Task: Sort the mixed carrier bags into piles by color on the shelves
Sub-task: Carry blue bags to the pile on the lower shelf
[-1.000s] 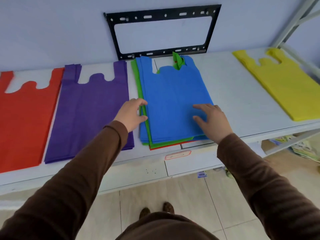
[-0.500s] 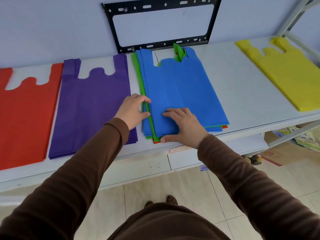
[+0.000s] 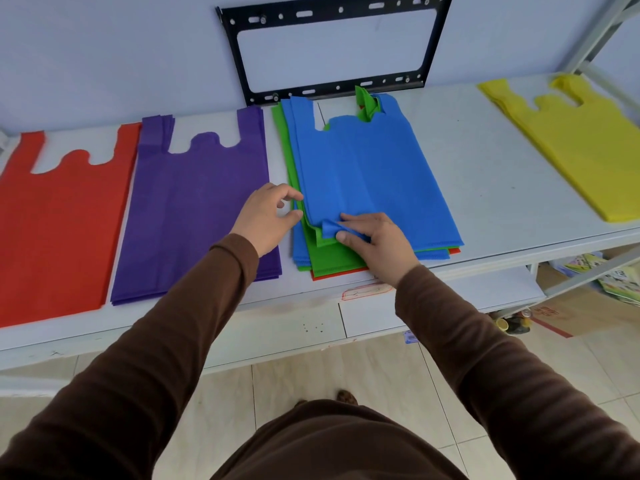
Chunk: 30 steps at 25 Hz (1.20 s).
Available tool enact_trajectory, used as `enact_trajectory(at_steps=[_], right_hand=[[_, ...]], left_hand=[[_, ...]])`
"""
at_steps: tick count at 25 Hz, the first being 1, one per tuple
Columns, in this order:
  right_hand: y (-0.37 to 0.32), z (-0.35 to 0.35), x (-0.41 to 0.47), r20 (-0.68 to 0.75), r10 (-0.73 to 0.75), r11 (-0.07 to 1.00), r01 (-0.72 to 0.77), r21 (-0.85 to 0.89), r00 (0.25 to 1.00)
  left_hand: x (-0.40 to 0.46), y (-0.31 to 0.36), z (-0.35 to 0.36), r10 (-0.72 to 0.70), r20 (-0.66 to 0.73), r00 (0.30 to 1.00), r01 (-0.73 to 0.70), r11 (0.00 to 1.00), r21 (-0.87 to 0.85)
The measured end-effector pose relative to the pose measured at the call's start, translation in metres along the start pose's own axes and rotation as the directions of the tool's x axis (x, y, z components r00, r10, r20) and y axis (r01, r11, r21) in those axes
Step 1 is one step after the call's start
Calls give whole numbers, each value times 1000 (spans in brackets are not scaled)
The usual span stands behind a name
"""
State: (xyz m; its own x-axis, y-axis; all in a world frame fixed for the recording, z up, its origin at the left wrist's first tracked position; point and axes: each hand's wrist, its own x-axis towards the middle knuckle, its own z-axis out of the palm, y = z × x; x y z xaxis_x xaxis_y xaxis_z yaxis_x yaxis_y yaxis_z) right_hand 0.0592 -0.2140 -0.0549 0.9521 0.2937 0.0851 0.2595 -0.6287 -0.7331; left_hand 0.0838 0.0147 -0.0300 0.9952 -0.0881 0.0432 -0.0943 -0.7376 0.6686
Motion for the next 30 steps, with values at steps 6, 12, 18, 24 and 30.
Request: enact_trajectory(at_steps=[6, 12, 18, 24, 30], right_hand=[[-11, -14, 3, 78, 87, 964, -103, 243, 993], [-16, -34, 1, -36, 162, 857, -122, 501, 986], [-4, -65, -5, -142, 218, 869, -126, 478, 965], [49, -125, -12, -466, 537, 839, -390, 379, 703], [42, -127, 7, 263, 490, 345, -462, 817, 831]], left_hand=[[3, 9, -2, -61, 0, 998, 60, 986, -153], [29, 42, 2, -274, 254, 928, 373, 648, -664], [53, 70, 25, -237, 386, 892, 445, 620, -647], [70, 58, 7, -302, 456, 837, 501, 89, -861], [57, 46, 8, -200, 505, 840, 525, 537, -661]])
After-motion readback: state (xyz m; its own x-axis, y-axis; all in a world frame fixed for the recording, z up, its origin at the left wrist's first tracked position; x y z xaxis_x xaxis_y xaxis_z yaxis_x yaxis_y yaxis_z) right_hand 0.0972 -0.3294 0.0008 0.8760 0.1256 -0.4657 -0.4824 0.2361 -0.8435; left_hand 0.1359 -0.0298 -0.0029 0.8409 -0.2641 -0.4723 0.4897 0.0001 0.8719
